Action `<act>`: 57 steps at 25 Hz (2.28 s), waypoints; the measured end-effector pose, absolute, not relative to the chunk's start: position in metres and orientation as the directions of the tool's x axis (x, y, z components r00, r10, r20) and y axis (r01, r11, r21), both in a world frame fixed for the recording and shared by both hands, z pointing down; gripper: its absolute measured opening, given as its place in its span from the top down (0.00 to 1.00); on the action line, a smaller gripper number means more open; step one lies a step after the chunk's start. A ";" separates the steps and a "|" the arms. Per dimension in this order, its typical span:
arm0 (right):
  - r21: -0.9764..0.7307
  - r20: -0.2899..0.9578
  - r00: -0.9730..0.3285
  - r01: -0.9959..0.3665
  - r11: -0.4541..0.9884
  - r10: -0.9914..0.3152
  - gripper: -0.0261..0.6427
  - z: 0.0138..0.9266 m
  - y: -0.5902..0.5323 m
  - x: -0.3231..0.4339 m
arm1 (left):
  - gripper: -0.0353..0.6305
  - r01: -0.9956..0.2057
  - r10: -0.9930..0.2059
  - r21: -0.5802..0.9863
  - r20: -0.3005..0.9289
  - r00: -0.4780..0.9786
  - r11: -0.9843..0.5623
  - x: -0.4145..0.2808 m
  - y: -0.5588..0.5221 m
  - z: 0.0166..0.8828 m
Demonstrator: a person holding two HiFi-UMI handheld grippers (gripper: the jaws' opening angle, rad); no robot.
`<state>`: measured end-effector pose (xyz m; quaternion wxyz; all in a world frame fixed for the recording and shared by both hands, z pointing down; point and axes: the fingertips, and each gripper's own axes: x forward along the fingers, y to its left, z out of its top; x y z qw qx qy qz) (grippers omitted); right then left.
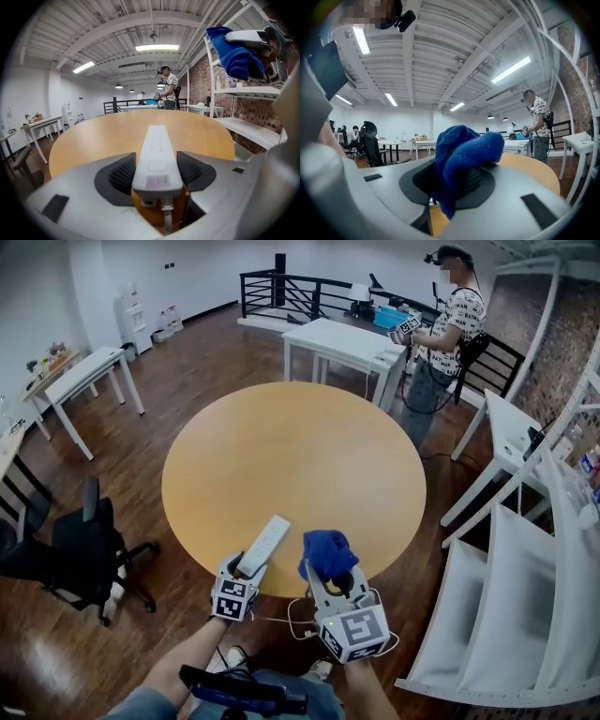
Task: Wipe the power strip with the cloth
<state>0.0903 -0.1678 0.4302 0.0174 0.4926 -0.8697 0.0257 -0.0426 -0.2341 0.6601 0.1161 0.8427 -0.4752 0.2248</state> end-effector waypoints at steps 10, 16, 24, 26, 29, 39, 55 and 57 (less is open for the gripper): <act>-0.045 0.025 -0.554 -0.832 0.553 -0.832 0.84 0.421 -0.170 0.073 | 0.59 -0.854 -0.815 -0.010 0.305 0.492 -0.519 -0.052 -0.243 0.576; -0.025 -0.019 -0.581 -0.813 0.582 -0.813 0.84 0.403 -0.178 0.061 | 0.78 -0.779 -0.777 -0.012 0.083 0.624 -0.627 -0.041 -0.228 0.465; 0.012 -0.092 -0.613 -0.789 0.614 -0.785 0.84 0.378 -0.177 0.046 | 0.93 -0.753 -0.753 -0.091 -0.046 0.657 -0.651 -0.035 -0.191 0.386; 0.023 -0.105 -0.618 -0.785 0.619 -0.779 0.84 0.375 -0.176 0.044 | 0.93 -0.763 -0.764 -0.092 -0.029 0.644 -0.640 -0.037 -0.187 0.387; 0.038 -0.104 -0.626 -0.779 0.625 -0.773 0.84 0.375 -0.175 0.041 | 0.93 -0.763 -0.762 -0.081 -0.058 0.645 -0.641 -0.039 -0.185 0.382; 0.054 -0.106 -0.618 -0.786 0.616 -0.779 0.85 0.375 -0.173 0.042 | 0.93 -0.766 -0.764 -0.091 -0.066 0.642 -0.636 -0.040 -0.184 0.376; 0.050 -0.086 -0.622 -0.783 0.620 -0.778 0.85 0.382 -0.171 0.043 | 0.93 -0.758 -0.757 -0.068 -0.039 0.652 -0.649 -0.036 -0.180 0.385; 0.046 -0.082 -0.622 -0.783 0.620 -0.779 0.85 0.382 -0.171 0.044 | 0.93 -0.758 -0.758 -0.061 -0.041 0.651 -0.649 -0.036 -0.180 0.385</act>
